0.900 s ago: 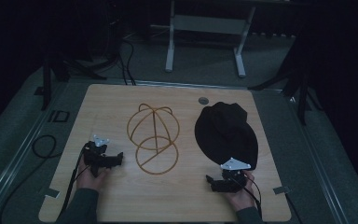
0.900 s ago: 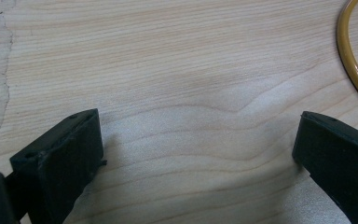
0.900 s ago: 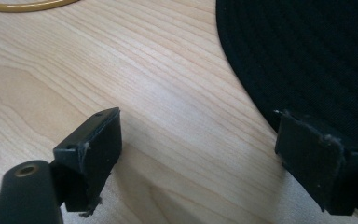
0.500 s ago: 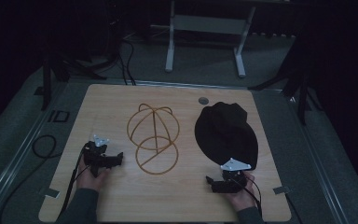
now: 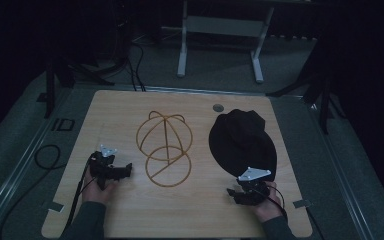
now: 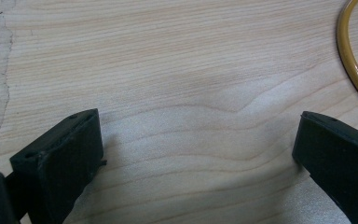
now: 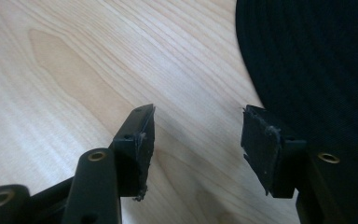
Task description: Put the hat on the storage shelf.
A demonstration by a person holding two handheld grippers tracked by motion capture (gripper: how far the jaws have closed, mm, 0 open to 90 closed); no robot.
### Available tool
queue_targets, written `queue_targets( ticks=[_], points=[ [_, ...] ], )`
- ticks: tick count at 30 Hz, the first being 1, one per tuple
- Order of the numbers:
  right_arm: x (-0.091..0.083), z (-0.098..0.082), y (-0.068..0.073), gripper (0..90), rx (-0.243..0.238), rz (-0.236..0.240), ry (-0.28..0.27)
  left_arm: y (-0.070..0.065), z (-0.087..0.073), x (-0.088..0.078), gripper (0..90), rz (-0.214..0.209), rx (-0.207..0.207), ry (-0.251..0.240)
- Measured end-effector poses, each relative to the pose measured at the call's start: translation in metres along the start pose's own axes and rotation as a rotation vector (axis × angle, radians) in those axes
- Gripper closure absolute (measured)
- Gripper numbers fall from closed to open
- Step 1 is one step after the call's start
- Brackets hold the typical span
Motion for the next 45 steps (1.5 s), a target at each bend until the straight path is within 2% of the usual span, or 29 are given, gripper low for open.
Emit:
queue_targets(
  ticks=[2,3,8,11,12,17,20,25,37,39,40,41,44,45],
  points=[
    [-0.003,0.002,0.0,42.2,-0.003,0.003,0.003,0.0,0.0,0.0,1.8,0.0,0.002,0.001],
    [-0.012,0.006,-0.002,41.8,-0.004,0.007,0.005,0.0,0.0,0.0,1.8,0.0,0.0,0.0],
    [-0.029,0.013,-0.009,41.3,-0.02,0.0,0.023,0.0,0.0,0.0,1.8,0.0,-0.001,-0.001],
    [-0.035,0.017,-0.012,41.6,-0.02,0.007,0.034,0.0,0.0,0.0,1.8,0.0,0.0,-0.001],
    [-0.04,0.021,-0.014,42.3,-0.039,0.001,0.042,0.0,0.0,0.0,1.8,-0.001,0.002,0.001],
    [-0.051,0.029,-0.018,42.0,-0.062,0.015,0.072,0.0,0.0,0.0,1.8,-0.001,0.001,0.001],
    [-0.057,0.032,-0.024,41.1,-0.064,0.002,0.092,0.0,0.0,0.0,1.8,-0.001,0.001,0.001],
    [-0.073,0.04,-0.034,40.5,-0.044,-0.008,0.087,0.0,0.0,0.0,1.8,-0.001,0.0,0.0],
    [-0.101,0.054,-0.058,37.5,-0.006,-0.077,0.077,0.0,0.0,0.0,1.8,-0.001,0.0,0.0],
    [-0.103,0.059,-0.069,37.3,-0.012,-0.134,0.078,0.0,0.0,0.0,1.8,-0.001,-0.002,-0.001],
    [-0.103,0.059,-0.069,37.3,-0.012,-0.134,0.078,0.0,0.0,0.0,1.8,-0.001,-0.002,-0.001],
    [-0.103,0.061,-0.075,36.3,-0.014,-0.164,0.084,0.0,0.0,0.0,1.8,-0.001,0.0,0.0],
    [-0.102,0.063,-0.081,35.7,0.0,-0.181,0.087,0.0,0.0,0.0,1.8,-0.001,0.0,0.0],
    [-0.101,0.065,-0.088,35.6,0.016,-0.188,0.087,0.0,0.0,0.0,1.9,-0.001,-0.001,-0.001]
  ],
)
Point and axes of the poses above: each handheld gripper's, and its own axes: x roughly forward along the jaws, z roughly out of its top, y roughly to its left, the point moved 9 cm from there along x, roughly forward along the jaws, and after that the axes turned 2 degrees about y, right-handed, at the moved point
